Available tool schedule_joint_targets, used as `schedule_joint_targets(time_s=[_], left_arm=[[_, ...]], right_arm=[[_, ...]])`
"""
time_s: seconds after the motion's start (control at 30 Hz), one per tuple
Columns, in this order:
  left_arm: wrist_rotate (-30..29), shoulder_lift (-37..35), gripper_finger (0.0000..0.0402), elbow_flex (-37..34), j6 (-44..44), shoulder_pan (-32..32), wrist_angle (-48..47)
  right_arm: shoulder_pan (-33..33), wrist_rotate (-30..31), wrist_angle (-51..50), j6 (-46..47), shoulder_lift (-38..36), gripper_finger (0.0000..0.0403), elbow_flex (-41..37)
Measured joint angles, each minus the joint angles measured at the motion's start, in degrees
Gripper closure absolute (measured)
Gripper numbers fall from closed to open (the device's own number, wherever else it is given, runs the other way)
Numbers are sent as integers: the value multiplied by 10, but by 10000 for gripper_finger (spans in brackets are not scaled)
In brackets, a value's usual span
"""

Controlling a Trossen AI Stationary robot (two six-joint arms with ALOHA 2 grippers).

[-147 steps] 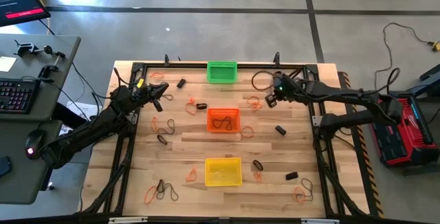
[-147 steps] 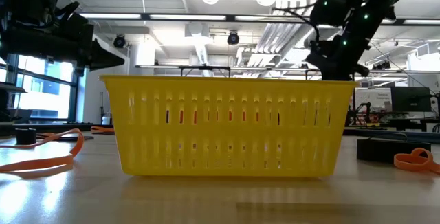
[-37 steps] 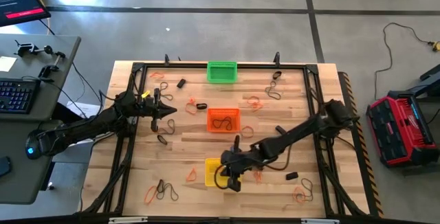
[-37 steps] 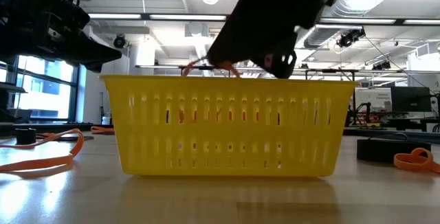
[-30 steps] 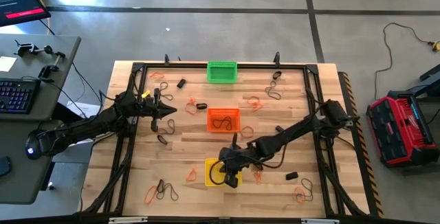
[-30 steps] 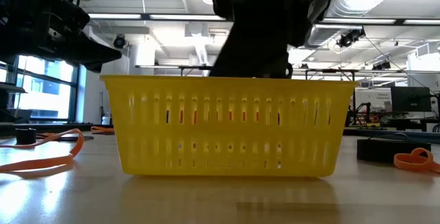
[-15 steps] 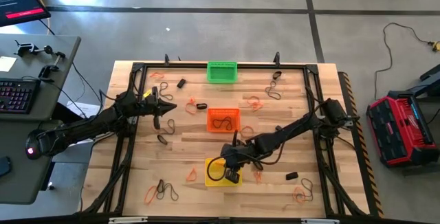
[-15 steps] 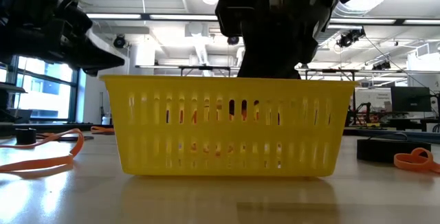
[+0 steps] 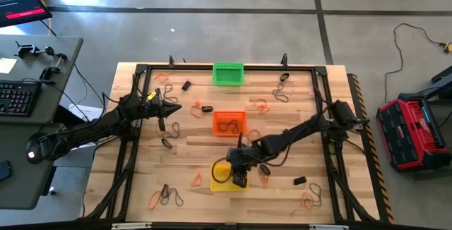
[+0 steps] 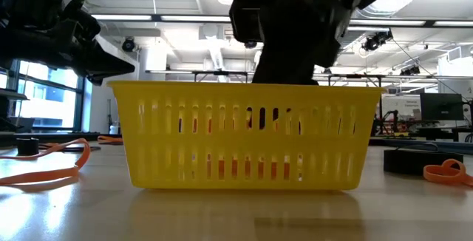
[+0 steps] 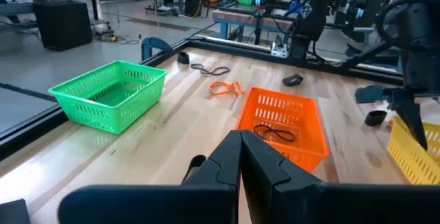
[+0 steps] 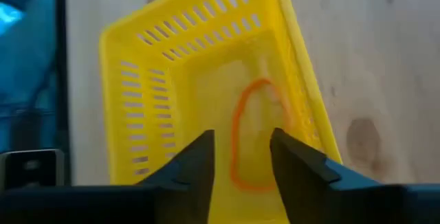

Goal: Sort rubber bands into baskets
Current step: Put the black rubber band into the green bin

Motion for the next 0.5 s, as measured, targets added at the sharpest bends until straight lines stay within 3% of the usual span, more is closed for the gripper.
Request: schedule_joint_targets(time_s=[0.17, 0.43, 0.5], left_arm=[[-7, 0, 402, 0, 0, 0, 0], [-31, 0, 401, 0, -2, 0, -4], [-31, 0, 401, 0, -11, 0, -5]], right_arm=[[-15, -24, 2, -29, -33, 272, 0], [-42, 103, -91, -180, -131, 389, 0], [-57, 123, -104, -209, -140, 394, 0]])
